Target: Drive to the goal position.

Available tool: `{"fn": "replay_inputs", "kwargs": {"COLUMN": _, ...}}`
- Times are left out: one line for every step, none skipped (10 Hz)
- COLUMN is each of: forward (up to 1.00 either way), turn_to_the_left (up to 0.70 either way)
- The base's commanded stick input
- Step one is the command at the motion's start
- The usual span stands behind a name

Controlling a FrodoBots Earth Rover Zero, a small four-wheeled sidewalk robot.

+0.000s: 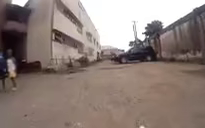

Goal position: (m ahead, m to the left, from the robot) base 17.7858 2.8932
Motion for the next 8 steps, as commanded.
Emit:
{"fn": "replay_inputs", "kwargs": {"forward": 0.30, "turn_to_the_left": 0.00}}
{"fn": "replay_inputs", "kwargs": {"forward": 0.30, "turn_to_the_left": 0.00}}
{"fn": "replay_inputs", "kwargs": {"forward": 0.30, "turn_to_the_left": 0.00}}
{"fn": "replay_inputs", "kwargs": {"forward": 0.30, "turn_to_the_left": 0.00}}
{"fn": "replay_inputs", "kwargs": {"forward": 0.30, "turn_to_the_left": 0.00}}
{"fn": "replay_inputs", "kwargs": {"forward": 0.30, "turn_to_the_left": 0.00}}
{"fn": "replay_inputs", "kwargs": {"forward": 0.30, "turn_to_the_left": 0.00}}
{"fn": "replay_inputs", "kwargs": {"forward": 0.30, "turn_to_the_left": 0.00}}
